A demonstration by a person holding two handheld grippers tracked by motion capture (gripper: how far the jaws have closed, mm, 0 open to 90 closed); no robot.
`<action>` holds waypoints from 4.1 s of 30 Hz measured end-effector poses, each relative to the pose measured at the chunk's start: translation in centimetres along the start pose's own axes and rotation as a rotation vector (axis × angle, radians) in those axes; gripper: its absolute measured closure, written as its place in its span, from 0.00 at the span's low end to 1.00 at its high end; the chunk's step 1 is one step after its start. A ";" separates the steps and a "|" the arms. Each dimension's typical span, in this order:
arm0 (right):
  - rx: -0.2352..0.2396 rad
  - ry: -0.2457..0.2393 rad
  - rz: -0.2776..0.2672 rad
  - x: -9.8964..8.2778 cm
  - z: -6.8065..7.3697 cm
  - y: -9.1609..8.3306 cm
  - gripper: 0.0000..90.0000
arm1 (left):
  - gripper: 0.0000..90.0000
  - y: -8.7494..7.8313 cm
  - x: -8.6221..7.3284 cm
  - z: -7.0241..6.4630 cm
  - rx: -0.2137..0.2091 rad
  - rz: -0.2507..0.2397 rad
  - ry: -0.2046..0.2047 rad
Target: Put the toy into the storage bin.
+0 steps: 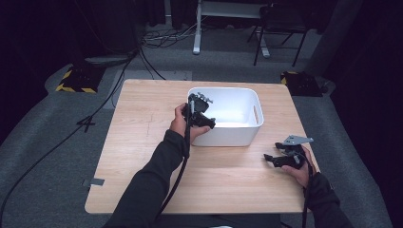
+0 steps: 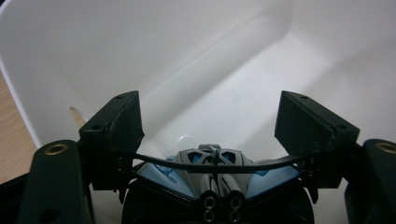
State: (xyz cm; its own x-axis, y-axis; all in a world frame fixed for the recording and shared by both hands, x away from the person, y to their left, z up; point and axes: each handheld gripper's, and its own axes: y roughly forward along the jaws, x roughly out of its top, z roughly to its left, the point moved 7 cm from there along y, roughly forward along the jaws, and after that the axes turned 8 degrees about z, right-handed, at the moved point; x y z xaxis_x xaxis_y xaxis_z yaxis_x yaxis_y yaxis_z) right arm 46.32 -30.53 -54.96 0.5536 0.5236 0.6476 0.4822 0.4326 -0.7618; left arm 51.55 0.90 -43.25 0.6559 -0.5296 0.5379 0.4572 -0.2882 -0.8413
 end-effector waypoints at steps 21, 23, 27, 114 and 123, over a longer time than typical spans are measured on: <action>0.000 0.000 0.000 0.0 0.0 0.0 0.22 | 0.26 0.0 0.1 0.0 -0.006 0.059 0.001; 0.000 0.000 0.000 0.0 0.0 0.0 0.23 | 0.26 0.0 0.0 -0.1 0.006 0.034 -0.004; 0.000 0.000 0.000 0.0 0.0 0.0 0.22 | 0.26 0.0 -0.1 0.0 0.001 0.012 -0.014; 0.001 -0.001 0.000 0.0 0.0 0.0 0.22 | 0.22 -5.4 0.5 0.5 -0.047 -0.335 0.094; 0.001 -0.001 0.000 0.0 0.0 0.0 0.22 | 0.20 -6.1 0.5 0.6 -0.037 -0.353 0.125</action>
State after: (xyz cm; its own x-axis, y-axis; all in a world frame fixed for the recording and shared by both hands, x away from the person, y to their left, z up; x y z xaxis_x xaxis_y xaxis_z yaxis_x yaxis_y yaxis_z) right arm 46.31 -30.51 -54.96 0.5531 0.5240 0.6477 0.4818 0.4331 -0.7618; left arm 49.43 2.89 -37.87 0.3823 -0.4847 0.7867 0.6191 -0.4976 -0.6075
